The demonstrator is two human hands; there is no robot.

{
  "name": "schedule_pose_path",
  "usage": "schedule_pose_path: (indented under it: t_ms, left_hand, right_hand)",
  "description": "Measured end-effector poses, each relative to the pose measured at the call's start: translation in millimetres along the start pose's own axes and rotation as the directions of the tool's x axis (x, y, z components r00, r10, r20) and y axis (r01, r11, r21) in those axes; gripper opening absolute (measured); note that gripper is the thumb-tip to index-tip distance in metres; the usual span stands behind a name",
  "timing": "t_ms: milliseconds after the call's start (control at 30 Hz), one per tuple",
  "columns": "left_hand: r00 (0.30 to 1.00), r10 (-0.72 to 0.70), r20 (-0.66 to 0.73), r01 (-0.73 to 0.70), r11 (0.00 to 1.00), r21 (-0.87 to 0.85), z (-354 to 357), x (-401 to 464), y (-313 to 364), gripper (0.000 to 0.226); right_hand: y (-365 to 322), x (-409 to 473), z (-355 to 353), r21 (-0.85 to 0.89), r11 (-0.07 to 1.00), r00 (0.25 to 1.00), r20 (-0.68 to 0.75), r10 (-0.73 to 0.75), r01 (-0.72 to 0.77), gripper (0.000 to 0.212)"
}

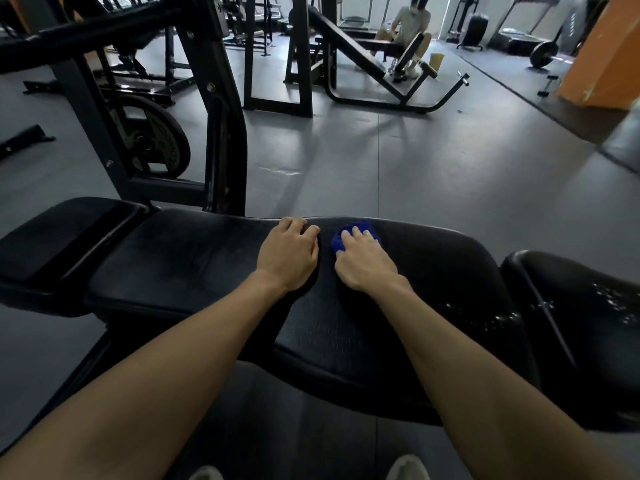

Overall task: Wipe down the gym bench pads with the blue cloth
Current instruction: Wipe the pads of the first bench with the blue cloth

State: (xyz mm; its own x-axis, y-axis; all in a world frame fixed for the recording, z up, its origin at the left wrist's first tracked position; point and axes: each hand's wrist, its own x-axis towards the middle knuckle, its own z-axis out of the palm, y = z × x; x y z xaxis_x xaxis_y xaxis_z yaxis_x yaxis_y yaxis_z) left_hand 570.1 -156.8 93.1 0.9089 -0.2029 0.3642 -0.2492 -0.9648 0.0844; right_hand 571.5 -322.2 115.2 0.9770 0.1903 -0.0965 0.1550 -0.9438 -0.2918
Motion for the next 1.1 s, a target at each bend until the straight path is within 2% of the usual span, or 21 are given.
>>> schedule_pose_path:
  t_ms: [133, 467, 600, 800, 867, 967, 1033, 1100]
  left_hand:
    - [1.000, -0.003, 0.005, 0.003, 1.000, -0.004, -8, -9, 2, 0.029]
    - [1.000, -0.020, -0.007, 0.018, 0.987, -0.160, -38, -59, 18, 0.036]
    - [0.999, -0.016, -0.034, 0.009, 0.981, -0.192, -45, -80, 31, 0.035]
    - [0.996, 0.058, -0.067, -0.072, 0.970, -0.230, -44, -101, 65, 0.035]
    - [0.994, 0.083, -0.066, -0.097, 0.967, -0.235, -41, -104, 77, 0.035]
    - [0.996, 0.084, -0.036, -0.090, 0.970, -0.225, -34, -108, 86, 0.037]
    - [0.998, 0.066, 0.010, -0.062, 0.971, -0.230, -28, -112, 86, 0.039]
    - [0.998, 0.048, 0.039, -0.038, 0.972, -0.233, -27, -112, 83, 0.040]
  right_hand:
    - [-11, -42, 11, 0.005, 1.000, 1.000, 0.006, -0.019, 0.019, 0.059]
    - [-26, -128, 30, 0.039, 0.993, 0.993, -0.062, -0.105, 0.107, 0.057]
    - [-24, -166, 42, 0.031, 0.987, 0.971, -0.189, -0.147, 0.155, 0.052]
    - [0, -212, 55, -0.086, 0.982, 0.900, -0.392, -0.190, 0.169, 0.044]
    - [22, -226, 55, -0.109, 0.988, 0.882, -0.447, -0.148, 0.110, 0.043]
    - [59, -245, 55, -0.064, 0.995, 0.831, -0.556, 0.032, -0.081, 0.044]
    - [57, -243, 57, -0.001, 0.981, 0.794, -0.588, 0.157, -0.195, 0.047]
    - [32, -230, 63, 0.040, 0.974, 0.792, -0.575, 0.206, -0.225, 0.047]
